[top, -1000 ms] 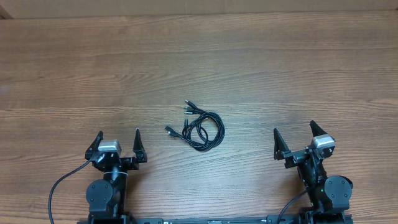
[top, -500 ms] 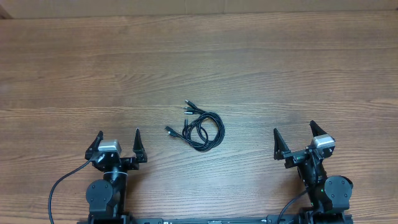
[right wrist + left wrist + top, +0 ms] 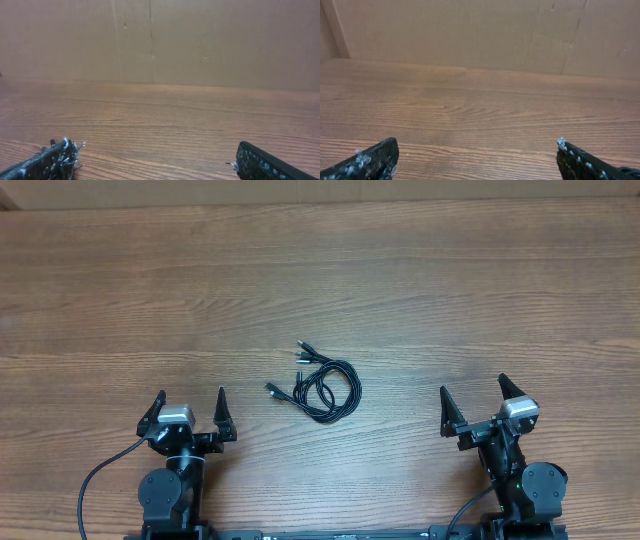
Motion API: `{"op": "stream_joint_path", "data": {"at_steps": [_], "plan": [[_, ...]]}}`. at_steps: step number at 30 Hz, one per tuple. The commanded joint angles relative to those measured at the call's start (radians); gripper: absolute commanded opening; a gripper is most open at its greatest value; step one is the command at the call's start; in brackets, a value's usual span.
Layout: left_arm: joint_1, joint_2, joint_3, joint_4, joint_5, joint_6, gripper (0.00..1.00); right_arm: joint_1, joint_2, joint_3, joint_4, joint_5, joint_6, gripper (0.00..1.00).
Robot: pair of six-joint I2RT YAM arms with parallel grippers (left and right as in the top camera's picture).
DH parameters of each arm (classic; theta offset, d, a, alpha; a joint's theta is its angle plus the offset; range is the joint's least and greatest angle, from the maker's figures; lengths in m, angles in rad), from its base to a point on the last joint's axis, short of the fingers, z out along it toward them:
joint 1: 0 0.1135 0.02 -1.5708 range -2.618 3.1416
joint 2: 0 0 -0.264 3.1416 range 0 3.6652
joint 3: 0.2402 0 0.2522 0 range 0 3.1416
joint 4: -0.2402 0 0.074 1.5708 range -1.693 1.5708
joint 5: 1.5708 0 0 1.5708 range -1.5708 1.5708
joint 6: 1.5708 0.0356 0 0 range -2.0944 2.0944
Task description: Untangle cables
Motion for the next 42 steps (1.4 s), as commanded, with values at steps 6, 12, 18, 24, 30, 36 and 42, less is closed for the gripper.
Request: {"op": "stream_joint_path", "data": {"at_steps": [6,12,18,24,30,36,42], "plan": [[0.007,-0.010,-0.004,0.000,0.014,-0.018,1.00,0.005,-0.011,-0.010,0.004,0.010,-0.005,1.00],[0.007,-0.010,-0.004,0.000,0.014,-0.019,1.00,0.005,-0.011,-0.010,0.004,0.010,-0.005,1.00],[0.007,-0.010,-0.004,0.000,0.010,-0.018,1.00,0.005,-0.011,-0.010,0.005,0.010,-0.005,1.00],[0.007,-0.010,-0.004,0.000,0.010,-0.019,1.00,0.005,-0.011,-0.010,0.004,0.010,-0.005,1.00],[0.007,-0.010,-0.004,0.000,0.016,-0.019,1.00,0.005,-0.011,-0.010,0.005,0.010,-0.005,1.00],[0.007,-0.010,-0.003,0.028,0.070,-0.014,1.00,0.005,-0.011,-0.010,0.005,0.010,-0.005,1.00],[0.007,-0.009,0.071,-0.052,0.083,0.028,1.00,0.005,-0.011,-0.010,0.005,0.010,-0.005,1.00]]}}
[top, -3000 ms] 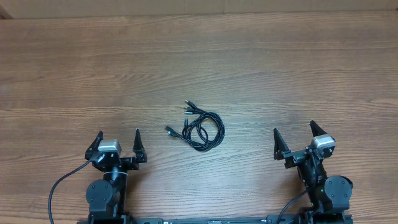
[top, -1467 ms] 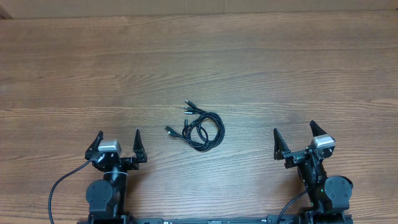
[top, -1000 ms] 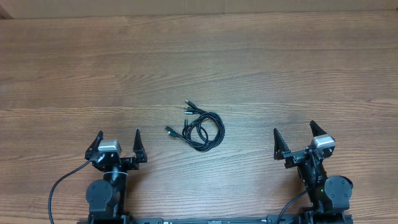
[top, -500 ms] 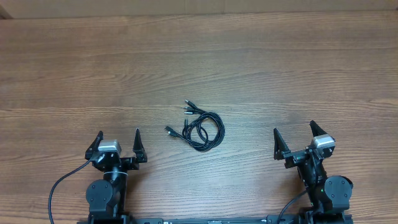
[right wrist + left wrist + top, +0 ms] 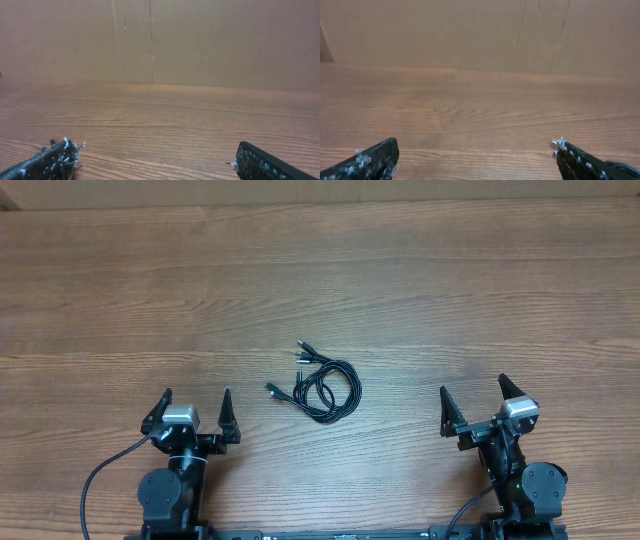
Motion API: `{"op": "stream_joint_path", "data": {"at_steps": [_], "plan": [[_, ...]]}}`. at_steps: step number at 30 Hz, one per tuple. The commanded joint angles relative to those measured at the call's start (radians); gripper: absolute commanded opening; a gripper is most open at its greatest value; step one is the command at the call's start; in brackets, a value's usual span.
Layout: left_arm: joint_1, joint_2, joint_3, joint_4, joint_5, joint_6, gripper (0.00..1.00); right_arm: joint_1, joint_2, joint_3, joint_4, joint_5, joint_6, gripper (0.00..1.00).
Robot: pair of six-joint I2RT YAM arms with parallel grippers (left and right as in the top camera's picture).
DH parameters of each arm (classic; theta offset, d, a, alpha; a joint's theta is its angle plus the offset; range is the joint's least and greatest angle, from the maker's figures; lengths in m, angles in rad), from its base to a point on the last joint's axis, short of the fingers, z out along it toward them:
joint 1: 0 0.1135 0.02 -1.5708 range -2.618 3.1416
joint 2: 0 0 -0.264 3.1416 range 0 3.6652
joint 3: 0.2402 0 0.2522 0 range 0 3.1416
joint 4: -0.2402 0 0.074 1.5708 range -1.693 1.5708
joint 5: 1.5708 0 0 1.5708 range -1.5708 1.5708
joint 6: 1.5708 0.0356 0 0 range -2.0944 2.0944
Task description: Untangle cables
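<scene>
A small bundle of black cables (image 5: 323,383) lies coiled and tangled near the middle of the wooden table (image 5: 480,290), with several plug ends sticking out to its upper left. My left gripper (image 5: 196,410) sits open near the front edge, well to the left of the bundle. My right gripper (image 5: 472,402) is open at the front right, equally far from it. Neither wrist view shows the cables, only bare wood between the spread fingers (image 5: 375,157) and fingers (image 5: 262,162).
A brown cardboard wall (image 5: 200,40) stands along the table's far edge. The left arm's own black cable (image 5: 95,480) loops at the front left corner.
My left gripper has turned slightly to the right; its wrist view has shifted along the back wall. The right arm and the cable bundle are unchanged.
</scene>
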Motion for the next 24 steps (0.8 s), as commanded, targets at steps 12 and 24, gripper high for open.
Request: {"op": "stream_joint_path", "data": {"at_steps": [12,24], "plan": [[0.006,0.356,0.412,-0.174,0.111,0.128,1.00,0.005,-0.011,-0.010,0.005,0.010,-0.004,1.00],[-0.019,0.794,0.818,-0.455,0.208,0.188,1.00,0.005,-0.011,-0.010,0.005,0.010,-0.004,1.00]]}}
